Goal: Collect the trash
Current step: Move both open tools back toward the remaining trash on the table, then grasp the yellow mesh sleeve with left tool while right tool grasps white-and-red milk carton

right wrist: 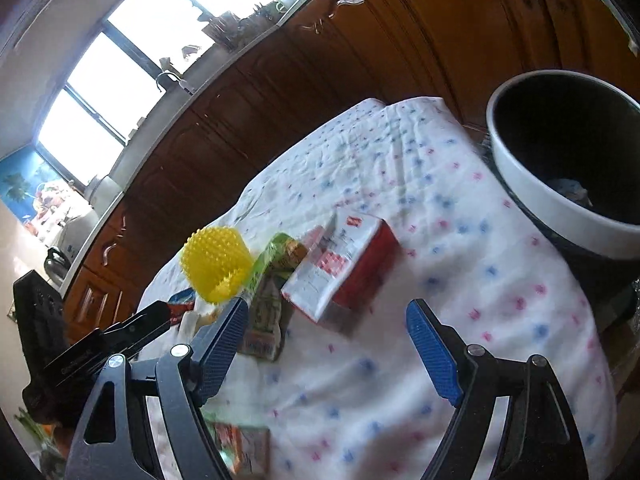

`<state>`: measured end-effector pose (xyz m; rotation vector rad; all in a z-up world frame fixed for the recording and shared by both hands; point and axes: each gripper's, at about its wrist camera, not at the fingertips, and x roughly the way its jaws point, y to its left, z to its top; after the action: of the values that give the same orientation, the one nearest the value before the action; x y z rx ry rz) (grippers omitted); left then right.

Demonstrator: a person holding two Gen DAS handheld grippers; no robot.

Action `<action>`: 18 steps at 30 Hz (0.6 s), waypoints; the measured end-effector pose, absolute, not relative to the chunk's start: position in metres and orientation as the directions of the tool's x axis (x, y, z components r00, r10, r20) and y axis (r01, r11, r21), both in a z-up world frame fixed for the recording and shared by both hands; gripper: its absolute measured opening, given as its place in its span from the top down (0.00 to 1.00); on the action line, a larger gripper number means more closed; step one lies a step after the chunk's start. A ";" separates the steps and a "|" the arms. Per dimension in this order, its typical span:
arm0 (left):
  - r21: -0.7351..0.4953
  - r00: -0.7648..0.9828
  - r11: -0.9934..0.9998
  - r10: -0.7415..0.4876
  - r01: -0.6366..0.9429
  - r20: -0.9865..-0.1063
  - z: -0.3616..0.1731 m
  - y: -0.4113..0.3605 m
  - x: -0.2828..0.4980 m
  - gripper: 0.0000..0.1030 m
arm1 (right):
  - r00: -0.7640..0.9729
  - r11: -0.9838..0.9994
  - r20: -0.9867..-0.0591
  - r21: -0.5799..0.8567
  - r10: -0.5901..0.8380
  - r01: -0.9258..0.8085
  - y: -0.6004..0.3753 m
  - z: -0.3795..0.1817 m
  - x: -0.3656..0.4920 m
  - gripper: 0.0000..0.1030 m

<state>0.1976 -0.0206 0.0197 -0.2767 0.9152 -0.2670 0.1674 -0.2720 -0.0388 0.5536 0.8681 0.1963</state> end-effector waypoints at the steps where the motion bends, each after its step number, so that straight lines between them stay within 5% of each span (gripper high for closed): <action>1: -0.344 0.586 0.934 -0.334 0.099 -0.738 0.020 -0.018 0.201 0.52 | 0.642 0.841 -0.671 0.536 0.371 0.074 -0.270 -0.040 0.173 0.20; 5: -0.328 0.603 0.944 -0.285 0.041 -0.745 0.017 -0.008 0.221 0.39 | 0.625 0.850 -0.710 0.508 0.325 0.135 -0.260 -0.049 0.195 0.19; 11: -0.306 0.598 0.952 -0.245 0.000 -0.763 0.008 -0.005 0.249 0.38 | 0.591 0.870 -0.756 0.461 0.280 0.177 -0.252 -0.067 0.216 0.21; 14: -0.285 0.578 0.958 -0.228 -0.009 -0.784 -0.002 -0.009 0.262 0.38 | 0.599 0.876 -0.757 0.446 0.261 0.182 -0.253 -0.068 0.215 0.42; 16: -0.270 0.568 0.963 -0.213 -0.016 -0.795 -0.007 -0.010 0.267 0.39 | 0.600 0.878 -0.751 0.451 0.277 0.158 -0.255 -0.067 0.214 0.46; 17: -0.266 0.566 0.964 -0.210 -0.017 -0.797 -0.009 -0.011 0.270 0.43 | 0.606 0.882 -0.745 0.448 0.279 0.144 -0.257 -0.065 0.213 0.49; 18: -0.267 0.564 0.964 -0.214 -0.013 -0.798 -0.011 -0.011 0.271 0.59 | 0.613 0.886 -0.740 0.443 0.277 0.134 -0.258 -0.062 0.211 0.57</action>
<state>0.2708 -0.0108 -0.0110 -0.2552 0.9670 -0.1196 0.2108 -0.2582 -0.0618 0.4913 0.9173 0.0867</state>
